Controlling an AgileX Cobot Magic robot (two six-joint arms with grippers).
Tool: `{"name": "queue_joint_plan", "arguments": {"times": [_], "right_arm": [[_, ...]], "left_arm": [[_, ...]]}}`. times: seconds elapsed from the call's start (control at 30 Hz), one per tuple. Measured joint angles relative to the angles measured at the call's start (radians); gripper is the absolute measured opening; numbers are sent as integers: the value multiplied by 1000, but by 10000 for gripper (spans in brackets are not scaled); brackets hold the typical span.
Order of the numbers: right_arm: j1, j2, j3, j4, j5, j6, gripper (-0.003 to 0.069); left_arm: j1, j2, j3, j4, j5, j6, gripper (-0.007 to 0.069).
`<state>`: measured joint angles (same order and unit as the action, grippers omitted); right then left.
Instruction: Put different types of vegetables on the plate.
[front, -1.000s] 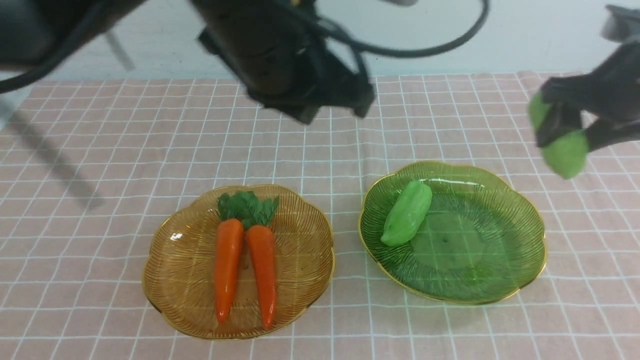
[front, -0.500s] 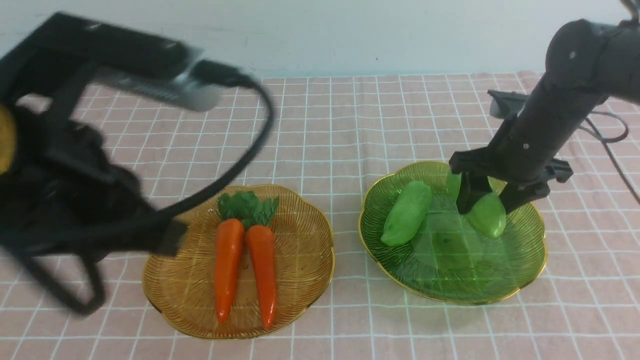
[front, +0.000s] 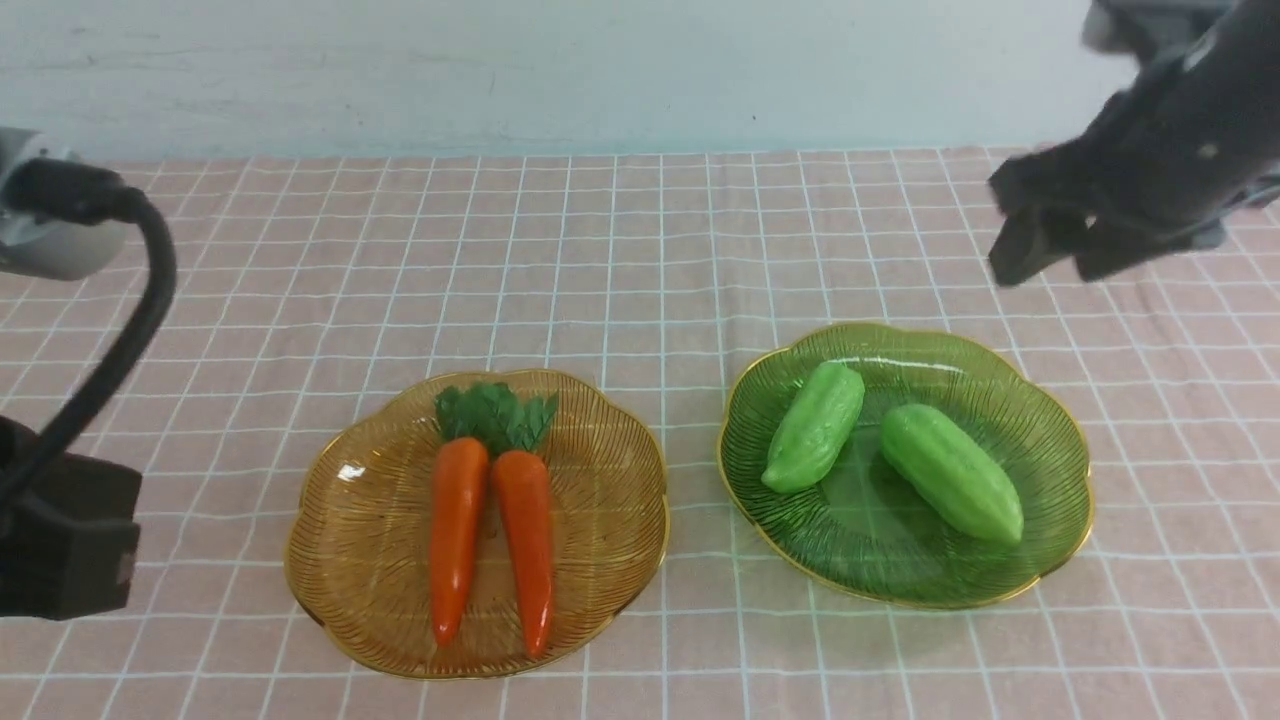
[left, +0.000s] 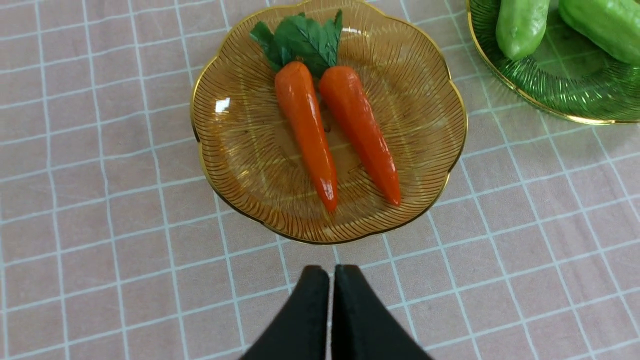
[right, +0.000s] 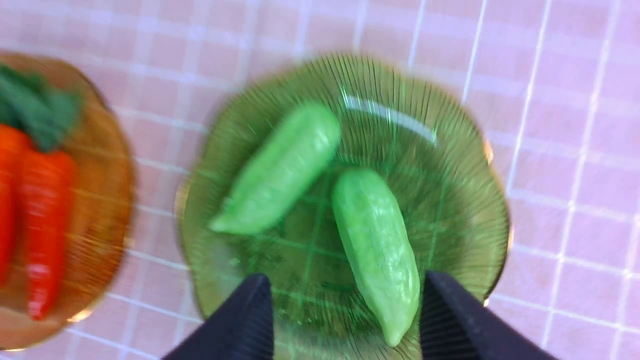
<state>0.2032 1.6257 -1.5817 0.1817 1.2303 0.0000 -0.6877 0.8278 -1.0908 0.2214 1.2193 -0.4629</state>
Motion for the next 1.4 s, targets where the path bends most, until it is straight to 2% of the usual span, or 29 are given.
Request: {"name": "queue_joint_plan", "arguments": {"times": [0.2,0.3,0.37,0.47,0.53,0.57,0.6,0.7,0.83,1.0,1.4], "right_arm": [[0,-288,0,-1,18,-6,288],[0,-530,52,-1,-26,-14,179],[0,-676,138,-1,-124,-17,120],[0,-818,254,-1,-249,-17,78],[0,-1066,496,-1,-514,-17,25],[0,-1098,554,-1,-557,-17,16],[0,-1177,653,-2,-669,-17,3],[0,-1432,977,-2,-1020,-17,-12],[0,-1596,1190,-2,-1184,-20,-13],[0,-1635,1241,-2,-1249,-52,-14],[0,-1635,1245,-2,-1251,-58,-14]], "left_arm": [[0,-14,4,21,0,-1,-3],[0,-15,17,28,0,-1,-3],[0,-15,30,30,-3,-2,-3],[0,-15,55,30,-9,-23,-3],[0,-15,79,30,-12,-42,-3],[0,-15,82,30,-14,-43,-3],[0,-15,86,32,-17,-44,-3],[0,-15,87,46,-27,-49,-3],[0,-15,87,49,-39,-49,-3],[0,-47,106,49,-44,-51,-3],[0,-262,188,118,-53,-53,-3]]}}
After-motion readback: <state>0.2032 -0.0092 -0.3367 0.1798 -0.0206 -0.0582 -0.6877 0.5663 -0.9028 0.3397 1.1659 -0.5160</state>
